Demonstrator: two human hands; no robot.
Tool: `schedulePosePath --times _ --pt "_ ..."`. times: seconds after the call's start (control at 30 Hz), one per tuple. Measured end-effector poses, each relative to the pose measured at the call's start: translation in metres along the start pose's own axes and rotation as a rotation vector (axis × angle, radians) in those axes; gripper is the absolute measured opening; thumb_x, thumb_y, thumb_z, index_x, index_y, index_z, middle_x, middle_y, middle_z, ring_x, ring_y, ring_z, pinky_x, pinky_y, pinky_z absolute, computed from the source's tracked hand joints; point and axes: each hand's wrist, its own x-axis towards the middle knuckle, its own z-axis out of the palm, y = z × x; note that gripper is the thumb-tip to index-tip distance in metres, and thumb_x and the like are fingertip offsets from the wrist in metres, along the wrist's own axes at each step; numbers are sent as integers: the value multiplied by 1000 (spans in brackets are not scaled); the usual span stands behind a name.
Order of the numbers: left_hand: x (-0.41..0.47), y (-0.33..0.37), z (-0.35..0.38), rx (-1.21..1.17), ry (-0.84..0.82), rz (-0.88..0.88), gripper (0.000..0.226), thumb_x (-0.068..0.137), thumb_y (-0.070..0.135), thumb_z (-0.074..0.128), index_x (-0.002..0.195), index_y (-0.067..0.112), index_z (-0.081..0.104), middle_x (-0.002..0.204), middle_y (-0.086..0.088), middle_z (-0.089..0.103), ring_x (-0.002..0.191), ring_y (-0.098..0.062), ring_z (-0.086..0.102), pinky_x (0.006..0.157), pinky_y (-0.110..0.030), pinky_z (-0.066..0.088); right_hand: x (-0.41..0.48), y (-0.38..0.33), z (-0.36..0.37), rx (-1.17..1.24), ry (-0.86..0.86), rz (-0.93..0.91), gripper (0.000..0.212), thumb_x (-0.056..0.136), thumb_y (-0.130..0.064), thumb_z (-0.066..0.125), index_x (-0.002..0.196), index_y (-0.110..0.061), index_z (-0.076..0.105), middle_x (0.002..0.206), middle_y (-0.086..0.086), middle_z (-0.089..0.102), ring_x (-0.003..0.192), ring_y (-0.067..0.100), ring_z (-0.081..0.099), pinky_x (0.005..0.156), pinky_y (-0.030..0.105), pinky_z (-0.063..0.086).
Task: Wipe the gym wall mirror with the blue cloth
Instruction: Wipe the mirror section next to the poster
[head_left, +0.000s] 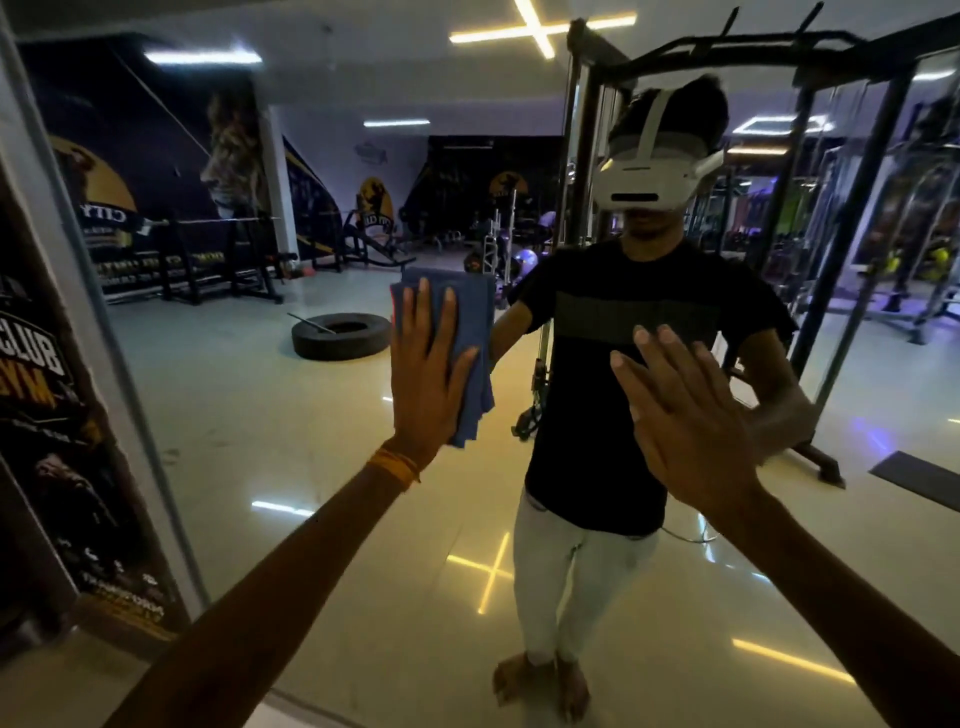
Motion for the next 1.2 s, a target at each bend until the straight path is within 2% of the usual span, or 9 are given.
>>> schedulePosePath --times 0.07,0.3,0.4,0.5,0.6,0.73,0.83,1.1,1.2 --pt "2 29 7 8 5 -59 67 109 52 29 163 17 10 171 0 -8 158 -25 -12 129 -43 -6 -2 -2 1 0 -7 10 55 106 -29 32 158 -13 33 167 18 23 155 37 19 126 54 16" --pt "-130 43 40 251 -284 291 70 108 45 29 165 23 -5 173 -3 -12 159 -25 -8 129 -43 -5 -5 -1 4 24 27 -3 55 107 -26 35 159 -13 30 167 18 25 155 38 23 124 56 21" --pt "-73 29 13 202 -187 136 60 111 40 25 164 19 4 169 3 -21 157 -21 -16 128 -40 -8 -6 -3 0 43 25 29 55 106 -27 35 159 -13 31 166 19 26 154 39 23 124 57 22" --pt "-7 -11 -11 9 -3 -119 62 110 38 35 163 12 15 172 -11 0 158 -37 -3 129 -56 5 1 -20 -3 54 14 94 57 103 -27 38 158 -14 33 167 19 23 155 40 19 124 59 19" --pt "-10 -22 -5 7 14 -135 65 108 38 38 163 13 14 171 -17 7 158 -39 2 128 -60 5 23 -46 1 50 25 55 57 101 -27 41 156 -11 38 166 20 26 155 40 20 124 60 21" --pt "-72 -27 7 191 -226 306 71 107 45 35 165 21 1 173 -5 -7 160 -26 -2 129 -48 -1 57 -68 12 7 27 54 58 102 -25 44 157 -12 38 167 18 24 156 38 18 126 55 16" --pt "-42 -75 -15 262 -219 502 72 107 37 38 165 20 -1 173 -3 -10 160 -24 -3 129 -47 0 76 -76 15 -3 28 87 55 105 -27 39 158 -12 37 167 17 23 156 38 17 126 55 15" --pt "34 -133 -58 65 18 20 66 106 37 40 162 9 19 168 -23 15 158 -21 -1 129 -46 -1 107 -131 29 48 154 326 53 105 -22 49 155 -6 41 166 19 27 156 36 18 127 52 13" --pt "-39 -140 -45 123 -222 530 69 108 40 33 165 21 -1 173 -6 -8 159 -24 -5 129 -47 1 108 -152 40 24 112 292 53 106 -23 48 156 -5 39 166 20 26 156 37 18 124 59 20"
